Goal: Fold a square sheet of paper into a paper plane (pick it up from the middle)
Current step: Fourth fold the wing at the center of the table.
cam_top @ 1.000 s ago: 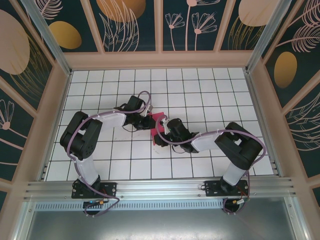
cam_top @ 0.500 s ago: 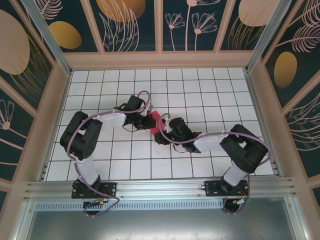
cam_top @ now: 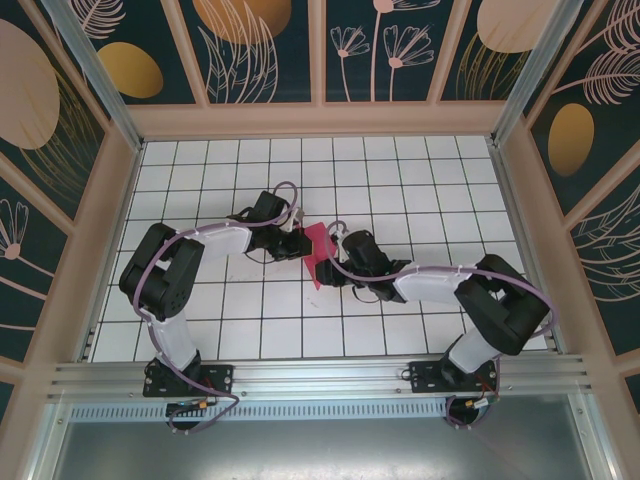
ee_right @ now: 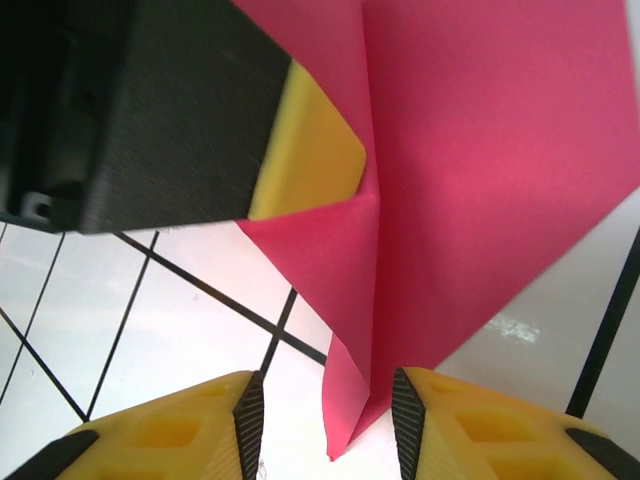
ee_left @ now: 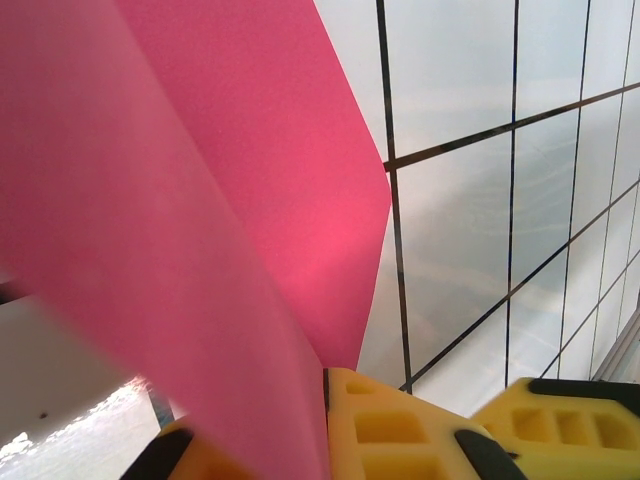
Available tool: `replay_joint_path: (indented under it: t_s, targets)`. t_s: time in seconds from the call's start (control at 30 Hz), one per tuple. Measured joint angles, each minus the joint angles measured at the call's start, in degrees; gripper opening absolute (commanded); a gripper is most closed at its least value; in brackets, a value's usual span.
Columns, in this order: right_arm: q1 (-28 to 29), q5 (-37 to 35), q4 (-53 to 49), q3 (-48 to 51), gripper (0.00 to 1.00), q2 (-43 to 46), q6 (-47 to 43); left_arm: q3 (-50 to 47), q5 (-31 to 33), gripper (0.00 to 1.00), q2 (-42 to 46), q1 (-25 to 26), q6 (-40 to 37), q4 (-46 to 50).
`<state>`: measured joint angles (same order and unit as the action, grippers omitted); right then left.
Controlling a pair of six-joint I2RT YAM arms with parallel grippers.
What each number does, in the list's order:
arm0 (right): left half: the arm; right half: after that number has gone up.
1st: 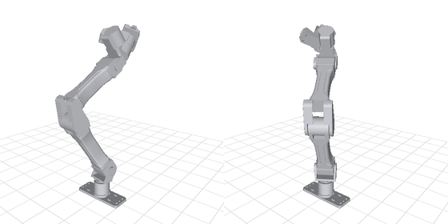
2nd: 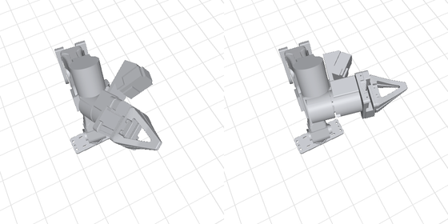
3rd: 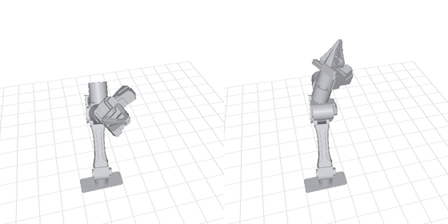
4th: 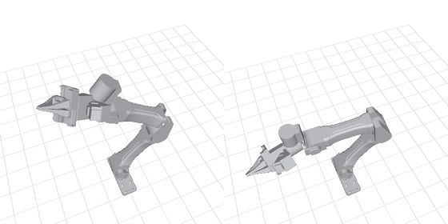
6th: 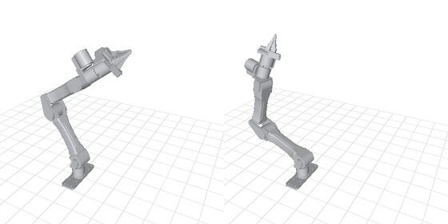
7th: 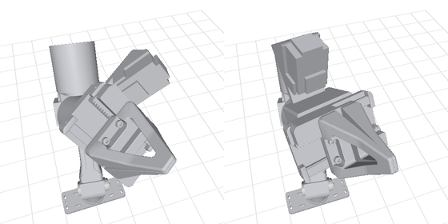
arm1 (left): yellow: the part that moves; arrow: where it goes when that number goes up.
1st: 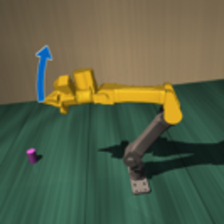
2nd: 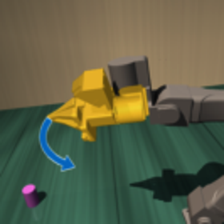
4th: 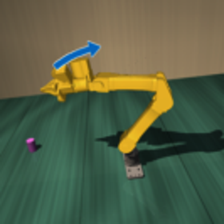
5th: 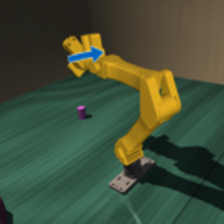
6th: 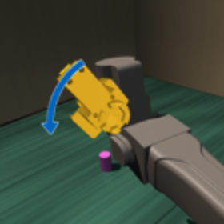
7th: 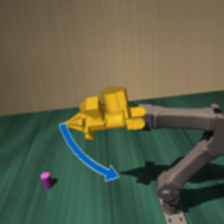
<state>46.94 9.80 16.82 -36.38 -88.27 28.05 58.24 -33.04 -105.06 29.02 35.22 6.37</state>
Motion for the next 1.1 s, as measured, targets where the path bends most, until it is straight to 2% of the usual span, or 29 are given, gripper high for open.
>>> replay_joint_path:
  t_s: [0.47,0.9,1.1]
  targets:
    - [0.0,-0.8,-0.3,-3.3,0.40,-6.6,-2.8,0.0,0.0,0.11,0.0,0.0,0.0,0.1]
    - [1.2,-1.0,-1.0,-4.4,0.21,-8.3,-5.5,0.7,0.0,0.11,0.0,0.0,0.0,0.8]
    - [1.2,-1.7,-3.3,-5.0,0.28,-8.4,-7.0,1.6,0.0,0.11,0.0,0.0,-0.2,1.4]
